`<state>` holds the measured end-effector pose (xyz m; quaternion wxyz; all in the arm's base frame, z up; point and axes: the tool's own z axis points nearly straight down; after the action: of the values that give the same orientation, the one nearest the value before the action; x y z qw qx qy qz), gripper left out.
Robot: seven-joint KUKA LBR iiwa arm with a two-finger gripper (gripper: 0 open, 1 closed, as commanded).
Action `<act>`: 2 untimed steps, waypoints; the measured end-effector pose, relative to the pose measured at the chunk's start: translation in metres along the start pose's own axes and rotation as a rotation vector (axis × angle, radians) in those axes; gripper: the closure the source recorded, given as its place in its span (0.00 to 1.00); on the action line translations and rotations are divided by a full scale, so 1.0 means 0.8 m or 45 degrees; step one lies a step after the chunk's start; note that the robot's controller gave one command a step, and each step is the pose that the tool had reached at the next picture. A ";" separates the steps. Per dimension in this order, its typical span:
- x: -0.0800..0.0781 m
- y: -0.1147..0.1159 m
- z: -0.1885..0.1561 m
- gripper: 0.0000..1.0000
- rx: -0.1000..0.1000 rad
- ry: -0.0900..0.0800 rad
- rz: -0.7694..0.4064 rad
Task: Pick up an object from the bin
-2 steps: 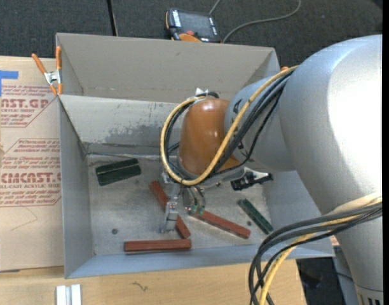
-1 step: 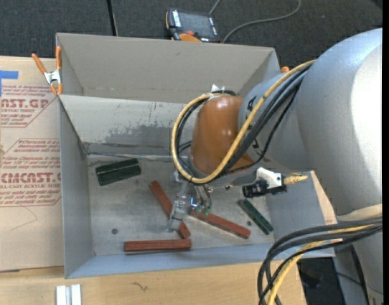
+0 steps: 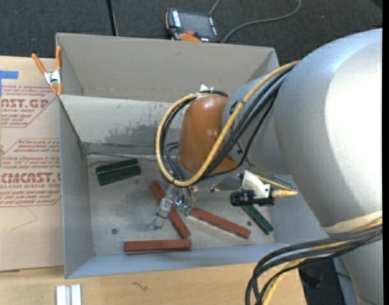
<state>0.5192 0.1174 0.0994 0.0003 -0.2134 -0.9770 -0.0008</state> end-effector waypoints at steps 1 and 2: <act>-0.015 -0.014 0.039 0.00 0.003 0.002 0.152; 0.011 -0.028 0.038 0.00 0.004 0.003 0.457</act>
Offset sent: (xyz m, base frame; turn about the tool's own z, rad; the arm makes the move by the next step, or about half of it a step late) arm 0.0071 -0.0156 -0.0294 0.1199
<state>0.5018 0.1012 0.0689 0.0018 -0.3845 -0.9231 0.0005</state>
